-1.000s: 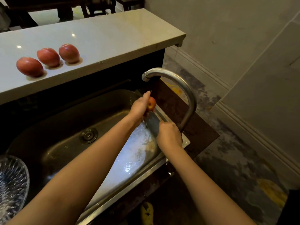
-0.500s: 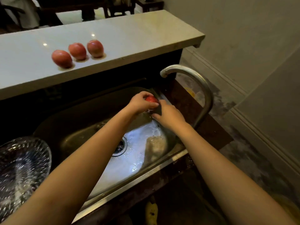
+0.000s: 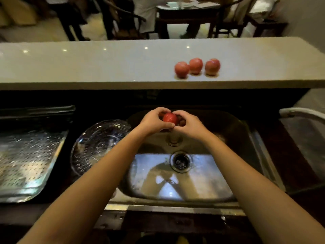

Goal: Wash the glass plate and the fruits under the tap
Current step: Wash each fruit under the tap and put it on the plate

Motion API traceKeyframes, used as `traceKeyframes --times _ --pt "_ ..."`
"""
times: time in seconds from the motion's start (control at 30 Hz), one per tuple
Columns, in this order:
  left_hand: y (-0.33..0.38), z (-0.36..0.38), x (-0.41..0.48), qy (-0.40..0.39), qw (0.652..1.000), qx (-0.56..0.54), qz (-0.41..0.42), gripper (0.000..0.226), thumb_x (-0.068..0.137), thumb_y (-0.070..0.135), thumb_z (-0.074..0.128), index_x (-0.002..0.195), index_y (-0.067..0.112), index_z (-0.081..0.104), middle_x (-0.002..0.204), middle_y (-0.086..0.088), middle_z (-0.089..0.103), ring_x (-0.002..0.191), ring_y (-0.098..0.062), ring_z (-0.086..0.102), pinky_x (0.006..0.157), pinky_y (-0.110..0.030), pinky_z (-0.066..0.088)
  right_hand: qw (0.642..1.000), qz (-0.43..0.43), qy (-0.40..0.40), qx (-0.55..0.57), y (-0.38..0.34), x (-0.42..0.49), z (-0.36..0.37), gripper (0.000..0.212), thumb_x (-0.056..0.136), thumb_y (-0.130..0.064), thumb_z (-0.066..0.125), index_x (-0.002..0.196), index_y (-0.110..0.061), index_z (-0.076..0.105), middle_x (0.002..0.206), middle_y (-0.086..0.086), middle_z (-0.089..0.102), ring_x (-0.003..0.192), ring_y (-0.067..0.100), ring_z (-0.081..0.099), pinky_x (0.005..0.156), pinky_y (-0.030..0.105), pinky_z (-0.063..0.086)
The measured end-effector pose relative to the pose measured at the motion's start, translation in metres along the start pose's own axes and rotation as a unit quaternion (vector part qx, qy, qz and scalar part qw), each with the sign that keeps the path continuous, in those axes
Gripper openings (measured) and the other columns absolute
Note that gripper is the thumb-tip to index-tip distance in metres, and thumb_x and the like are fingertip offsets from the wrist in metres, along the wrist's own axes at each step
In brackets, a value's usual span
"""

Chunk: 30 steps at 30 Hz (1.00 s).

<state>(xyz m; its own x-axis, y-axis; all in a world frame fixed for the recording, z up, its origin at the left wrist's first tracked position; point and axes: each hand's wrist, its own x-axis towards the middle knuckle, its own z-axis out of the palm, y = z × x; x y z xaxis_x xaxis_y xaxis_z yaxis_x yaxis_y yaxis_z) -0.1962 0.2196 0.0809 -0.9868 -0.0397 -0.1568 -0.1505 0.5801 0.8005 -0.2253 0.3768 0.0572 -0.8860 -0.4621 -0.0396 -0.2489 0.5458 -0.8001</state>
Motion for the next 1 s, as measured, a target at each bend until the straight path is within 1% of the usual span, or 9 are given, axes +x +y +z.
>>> traceKeyframes --times 0.1,0.23,0.33,0.4,0.5,0.63,0.8,0.9,1.0 --pt "-0.030 -0.039 -0.015 0.055 0.997 -0.002 -0.044 0.054 0.072 0.020 0.078 0.122 0.020 0.057 0.119 -0.008 0.061 0.110 -0.021 0.057 0.099 -0.035 0.046 0.999 -0.032 -0.038 0.012 -0.027 0.029 0.038 0.053 0.075 -0.020 0.075 0.123 -0.018 0.053 0.116 0.005 0.060 0.095 0.009 0.055 0.079 0.020 0.040" --pt "-0.067 -0.082 -0.036 0.105 0.991 0.009 -0.085 0.057 0.073 0.019 0.076 0.126 0.018 0.056 0.121 -0.008 0.059 0.110 -0.020 0.056 0.095 -0.030 0.044 0.991 -0.082 -0.107 -0.012 -0.059 0.060 0.086 0.054 0.076 -0.020 0.074 0.125 -0.015 0.051 0.122 0.006 0.059 0.099 0.008 0.052 0.081 0.020 0.039" --pt "-0.094 -0.103 -0.046 0.128 0.985 0.022 -0.116 0.057 0.072 0.018 0.077 0.126 0.019 0.056 0.121 -0.009 0.061 0.111 -0.023 0.057 0.096 -0.038 0.048 0.984 -0.106 -0.138 -0.043 -0.078 0.077 0.121 0.055 0.077 -0.021 0.073 0.126 -0.013 0.049 0.123 0.010 0.057 0.104 0.015 0.053 0.081 0.023 0.040" --pt "-0.112 -0.112 -0.048 0.144 0.981 0.024 -0.131 0.057 0.071 0.017 0.078 0.125 0.020 0.057 0.120 -0.008 0.062 0.108 -0.023 0.059 0.092 -0.036 0.051 0.981 -0.109 -0.147 -0.061 -0.086 0.086 0.143 0.056 0.077 -0.021 0.072 0.127 -0.014 0.048 0.124 0.010 0.056 0.109 0.021 0.053 0.085 0.027 0.043" --pt "-0.136 -0.120 -0.048 0.151 0.976 0.042 -0.148 0.058 0.071 0.018 0.078 0.124 0.022 0.057 0.118 -0.007 0.062 0.106 -0.023 0.060 0.092 -0.033 0.050 0.977 -0.097 -0.163 -0.094 -0.091 0.095 0.172 0.058 0.079 -0.023 0.069 0.131 -0.015 0.044 0.126 0.012 0.053 0.115 0.027 0.050 0.098 0.040 0.045" --pt "-0.162 -0.125 -0.045 0.136 0.977 0.043 -0.160 0.057 0.070 0.017 0.079 0.123 0.023 0.058 0.120 -0.006 0.062 0.108 -0.023 0.060 0.098 -0.039 0.048 0.975 -0.072 -0.157 -0.141 -0.085 0.101 0.201 0.058 0.082 -0.027 0.067 0.134 -0.019 0.041 0.125 0.014 0.051 0.116 0.030 0.048 0.099 0.043 0.043" --pt "-0.184 -0.124 -0.035 0.120 0.981 0.041 -0.149 0.058 0.072 0.017 0.077 0.126 0.022 0.056 0.120 -0.006 0.063 0.106 -0.021 0.061 0.095 -0.034 0.048 0.971 -0.073 -0.118 -0.193 -0.073 0.108 0.219 0.060 0.083 -0.033 0.065 0.136 -0.020 0.040 0.130 0.009 0.047 0.125 0.027 0.035 0.101 0.042 0.035" --pt "-0.195 -0.125 -0.028 0.112 0.984 0.037 -0.136 0.058 0.073 0.016 0.077 0.127 0.021 0.056 0.121 -0.006 0.062 0.107 -0.021 0.060 0.092 -0.029 0.046 0.970 -0.072 -0.097 -0.210 -0.069 0.112 0.226 0.059 0.083 -0.036 0.064 0.136 -0.021 0.041 0.128 0.008 0.046 0.124 0.027 0.034 0.101 0.040 0.032" --pt "-0.203 -0.125 -0.024 0.101 0.985 0.033 -0.134 0.057 0.074 0.014 0.076 0.127 0.018 0.055 0.122 -0.007 0.061 0.108 -0.022 0.059 0.091 -0.027 0.045 0.967 -0.066 -0.101 -0.223 -0.066 0.115 0.232 0.060 0.083 -0.036 0.064 0.136 -0.022 0.041 0.129 0.010 0.045 0.123 0.029 0.033 0.101 0.040 0.031"
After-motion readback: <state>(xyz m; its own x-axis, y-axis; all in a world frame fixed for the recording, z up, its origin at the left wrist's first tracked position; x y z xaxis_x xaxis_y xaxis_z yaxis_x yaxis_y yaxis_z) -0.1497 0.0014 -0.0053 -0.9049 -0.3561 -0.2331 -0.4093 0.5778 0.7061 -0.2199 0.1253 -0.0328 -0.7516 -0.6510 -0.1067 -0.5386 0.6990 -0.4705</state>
